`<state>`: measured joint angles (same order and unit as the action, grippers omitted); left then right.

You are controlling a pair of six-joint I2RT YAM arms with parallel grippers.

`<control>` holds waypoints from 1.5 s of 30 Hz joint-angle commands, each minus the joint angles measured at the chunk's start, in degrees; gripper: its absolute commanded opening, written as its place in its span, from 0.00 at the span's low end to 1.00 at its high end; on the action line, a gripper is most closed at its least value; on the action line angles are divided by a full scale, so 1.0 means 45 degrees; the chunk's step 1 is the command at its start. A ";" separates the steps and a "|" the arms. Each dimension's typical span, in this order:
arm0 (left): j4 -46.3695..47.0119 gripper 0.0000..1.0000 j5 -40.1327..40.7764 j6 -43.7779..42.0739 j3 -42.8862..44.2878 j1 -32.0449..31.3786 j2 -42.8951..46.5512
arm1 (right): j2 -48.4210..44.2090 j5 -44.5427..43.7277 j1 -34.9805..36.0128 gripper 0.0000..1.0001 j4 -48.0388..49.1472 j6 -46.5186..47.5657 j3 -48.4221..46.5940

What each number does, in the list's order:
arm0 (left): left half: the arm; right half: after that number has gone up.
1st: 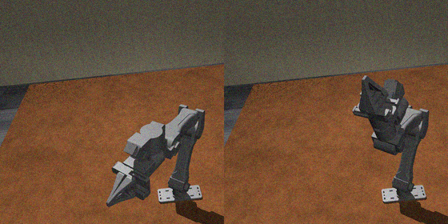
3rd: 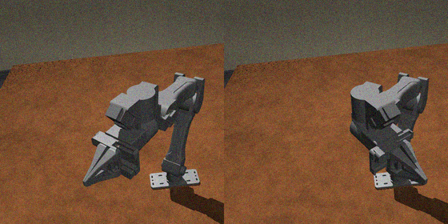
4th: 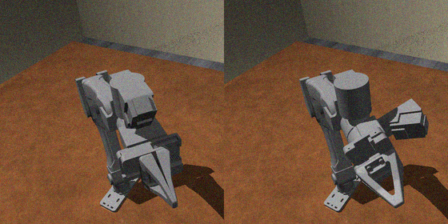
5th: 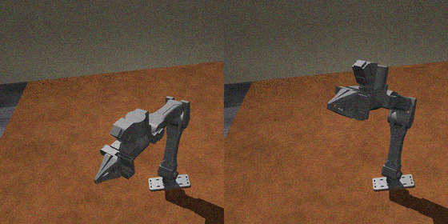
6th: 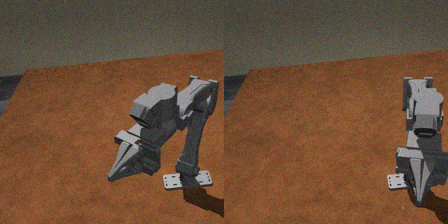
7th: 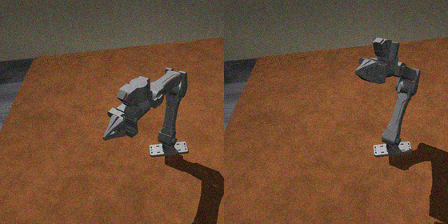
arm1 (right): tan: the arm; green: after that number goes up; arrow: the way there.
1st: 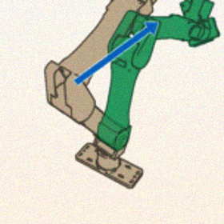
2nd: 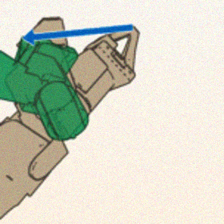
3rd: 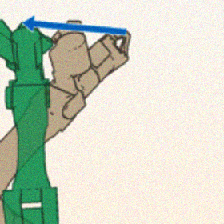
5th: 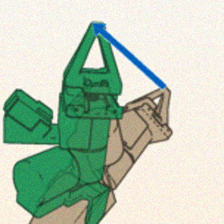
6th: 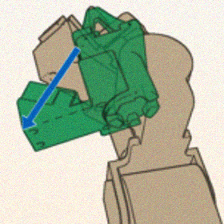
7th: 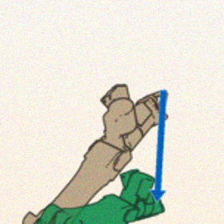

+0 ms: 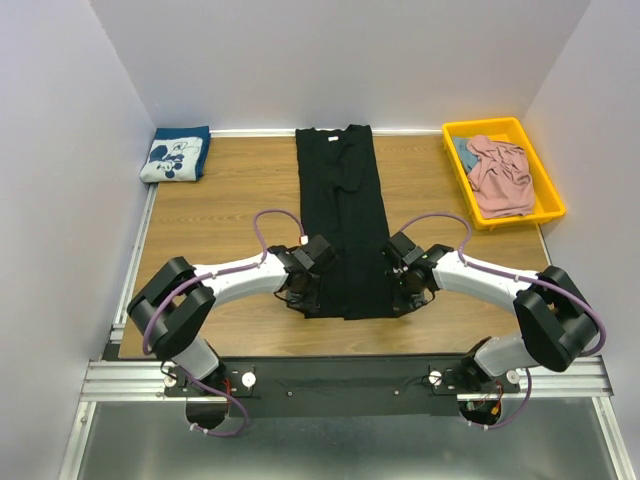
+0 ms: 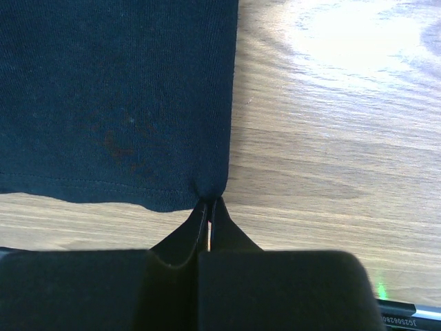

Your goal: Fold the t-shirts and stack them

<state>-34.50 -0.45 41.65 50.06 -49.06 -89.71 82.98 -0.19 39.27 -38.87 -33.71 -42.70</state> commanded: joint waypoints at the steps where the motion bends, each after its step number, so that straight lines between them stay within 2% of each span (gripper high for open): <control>1: -0.0458 0.41 0.0314 0.0139 0.0046 -0.0328 -0.0649 | 0.0681 -0.0018 0.0044 0.01 0.0259 0.0187 0.0426; 3: -0.0536 0.41 0.0334 0.0139 0.0066 -0.0485 -0.0806 | 0.0604 -0.0037 0.0063 0.01 0.0260 0.0187 0.0445; 5: -0.0575 0.31 0.0314 0.0178 0.0047 -0.0563 -0.0864 | 0.0564 -0.0037 0.0044 0.01 0.0259 0.0187 0.0445; 6: -0.0595 0.18 0.0314 0.0198 0.0047 -0.0602 -0.0884 | 0.0525 -0.0037 0.0044 0.01 0.0240 0.0207 0.0445; 9: -0.0790 0.00 0.0314 0.0237 0.0066 -0.0719 -0.0787 | 0.0447 0.0331 0.0044 0.01 0.0201 0.0285 0.0426; 14: -0.1473 0.00 0.0178 0.0666 -0.0343 -0.1226 0.0188 | -0.0313 0.1152 0.0044 0.01 -0.0754 0.0285 0.0309; 18: -0.1961 0.00 -0.0680 0.1173 -0.1007 -0.1851 0.1320 | -0.0920 0.3084 0.0063 0.01 -0.1438 0.0324 0.0913; 21: -0.2215 0.00 -0.0994 0.1291 -0.1340 -0.1969 0.2083 | -0.1271 0.3519 0.0063 0.01 -0.2102 0.0499 0.0876; 24: -0.2274 0.00 -0.0449 0.0982 -0.0756 -0.1659 0.2280 | -0.1156 0.2447 0.0024 0.01 -0.2572 0.0636 -0.0273; 29: -0.1983 0.00 0.0743 -0.0151 0.1136 -0.0390 0.1519 | -0.0044 0.0631 -0.0520 0.01 -0.2827 0.1085 -0.3764; 33: -0.0909 0.00 0.0920 -0.1323 0.2134 0.1462 0.1148 | 0.1535 -0.0209 -0.1186 0.01 -0.2788 0.1942 -0.6113; 40: 0.0495 0.00 0.1623 -0.3023 0.4984 0.3242 -0.0862 | 0.4425 -0.1208 -0.2181 0.01 -0.2105 0.3076 -1.0036; 45: 0.1630 0.00 0.1877 -0.3337 0.5690 0.4006 -0.1605 | 0.6030 -0.1618 -0.2476 0.01 -0.1597 0.3546 -1.1935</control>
<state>-32.38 5.04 29.85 73.56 -32.88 -95.15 105.56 -3.33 29.15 -48.36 -21.06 -90.54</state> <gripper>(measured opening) 0.012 0.012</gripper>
